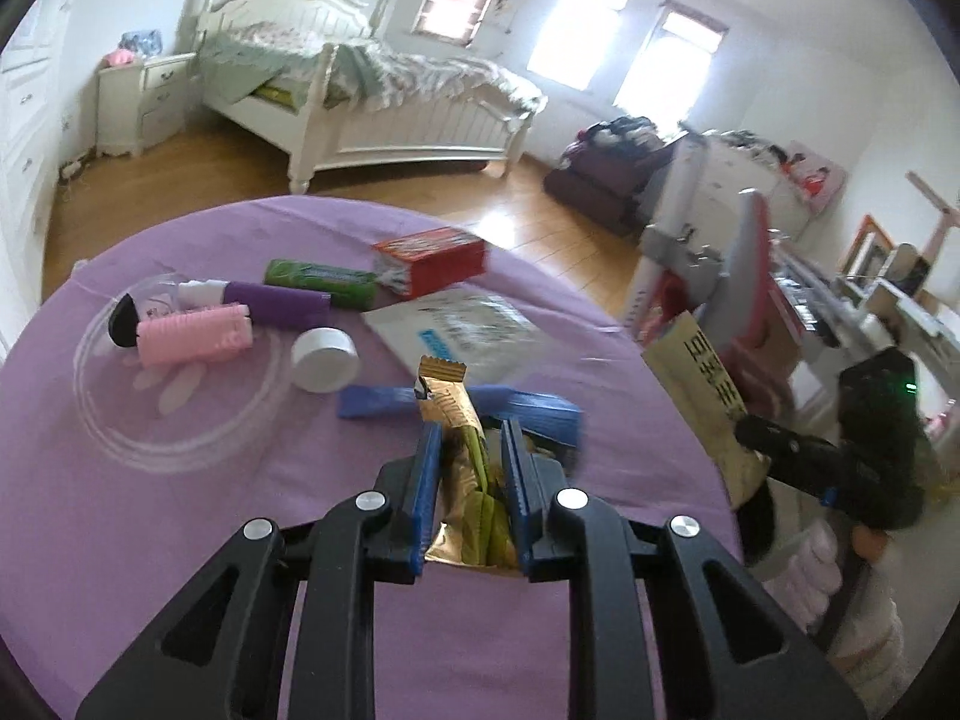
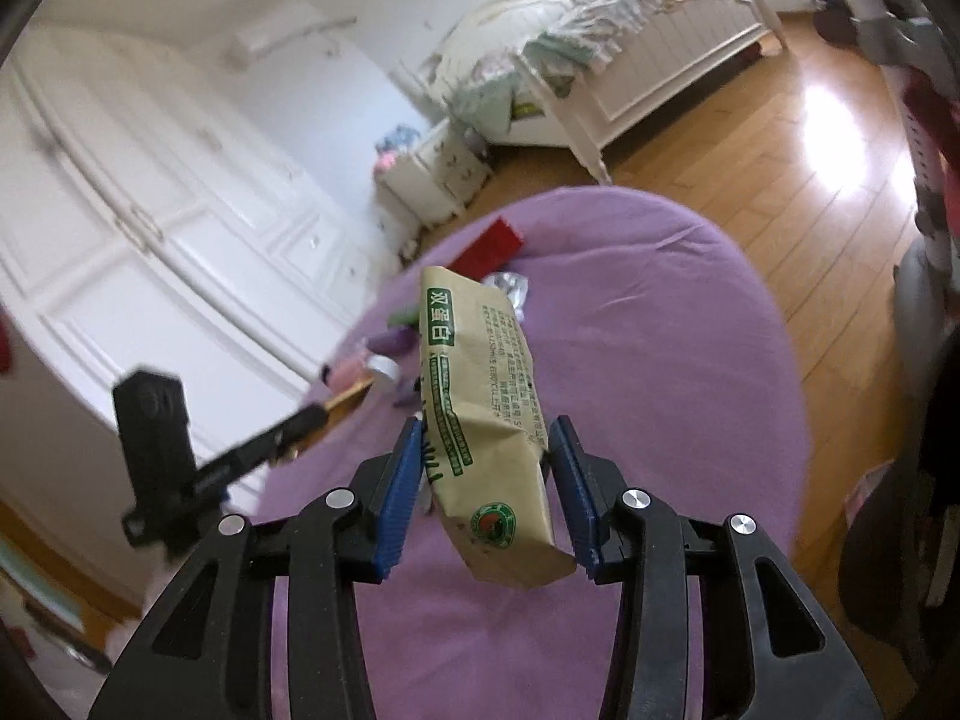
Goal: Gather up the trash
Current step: 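Carry both items to the black bin and open both tools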
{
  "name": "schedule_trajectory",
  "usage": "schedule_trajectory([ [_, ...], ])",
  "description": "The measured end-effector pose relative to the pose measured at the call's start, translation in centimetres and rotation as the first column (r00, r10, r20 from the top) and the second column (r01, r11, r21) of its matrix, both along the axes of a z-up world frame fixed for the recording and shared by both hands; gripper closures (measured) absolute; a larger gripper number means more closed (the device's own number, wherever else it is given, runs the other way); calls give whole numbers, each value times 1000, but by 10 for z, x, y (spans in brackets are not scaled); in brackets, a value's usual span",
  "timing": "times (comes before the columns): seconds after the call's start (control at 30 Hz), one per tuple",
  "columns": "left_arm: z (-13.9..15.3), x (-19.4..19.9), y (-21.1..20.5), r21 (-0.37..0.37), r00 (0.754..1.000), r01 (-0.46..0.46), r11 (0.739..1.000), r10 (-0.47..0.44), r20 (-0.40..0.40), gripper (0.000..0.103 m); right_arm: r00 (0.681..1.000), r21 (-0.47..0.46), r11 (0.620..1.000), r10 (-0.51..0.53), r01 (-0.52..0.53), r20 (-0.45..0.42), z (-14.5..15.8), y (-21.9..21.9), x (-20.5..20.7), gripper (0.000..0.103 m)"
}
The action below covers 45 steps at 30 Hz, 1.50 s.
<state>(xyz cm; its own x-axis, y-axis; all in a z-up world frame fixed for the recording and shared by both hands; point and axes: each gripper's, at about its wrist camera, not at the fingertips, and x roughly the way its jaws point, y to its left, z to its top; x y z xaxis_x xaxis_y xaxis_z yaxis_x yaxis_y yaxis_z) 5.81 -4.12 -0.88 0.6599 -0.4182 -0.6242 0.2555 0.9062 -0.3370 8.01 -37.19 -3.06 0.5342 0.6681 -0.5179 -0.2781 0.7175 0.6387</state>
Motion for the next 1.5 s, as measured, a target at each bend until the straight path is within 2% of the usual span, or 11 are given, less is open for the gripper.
schedule_trajectory([
  [0.3, 22, -11, -94, -120, 982, 189, 975, -185, 41, 82, 986, 77, 984, -164, 161, 28, 17, -88, -44, 60],
  [0.7, -13, 3, -282, -170, 866, 490, 855, -500, -17, 82, 893, 97, 888, -446, 450, -67, -26, -236, -100, 60],
  [0.93, -41, 16, -337, -167, 826, 539, 825, -557, -84, 80, 838, 82, 836, -531, 542, -128, -58, -282, -115, 59],
  [0.97, -46, 21, -347, -157, 818, 550, 820, -567, -96, 76, 828, 73, 828, -544, 555, -135, -61, -285, -115, 58],
  [1.03, -51, 26, -356, -114, 807, 569, 815, -579, -113, 47, 804, 43, 809, -575, 586, -153, -68, -289, -113, 47],
  [1.07, -52, 27, -359, -77, 813, 567, 820, -572, -111, 25, 795, 28, 802, -586, 597, -159, -69, -291, -111, 43],
  [1.1, -50, 27, -360, -61, 816, 565, 823, -569, -105, 21, 784, 19, 793, -599, 610, -162, -71, -294, -112, 35],
  [1.13, -50, 28, -360, -60, 813, 569, 820, -572, -104, 21, 778, 18, 787, -606, 617, -166, -73, -296, -112, 28],
  [1.2, -46, 28, -358, -64, 812, 569, 820, -573, -112, 20, 767, 17, 777, -618, 630, -169, -76, -296, -113, 28],
  [1.37, -24, 16, -331, -100, 846, 516, 851, -524, -99, 17, 779, 28, 787, -603, 616, -172, -74, -288, -108, 28],
  [1.5, 3, -11, -284, -151, 920, 384, 911, -391, -18, 8, 816, 16, 823, -561, 568, -140, -61, -267, -102, 28],
])
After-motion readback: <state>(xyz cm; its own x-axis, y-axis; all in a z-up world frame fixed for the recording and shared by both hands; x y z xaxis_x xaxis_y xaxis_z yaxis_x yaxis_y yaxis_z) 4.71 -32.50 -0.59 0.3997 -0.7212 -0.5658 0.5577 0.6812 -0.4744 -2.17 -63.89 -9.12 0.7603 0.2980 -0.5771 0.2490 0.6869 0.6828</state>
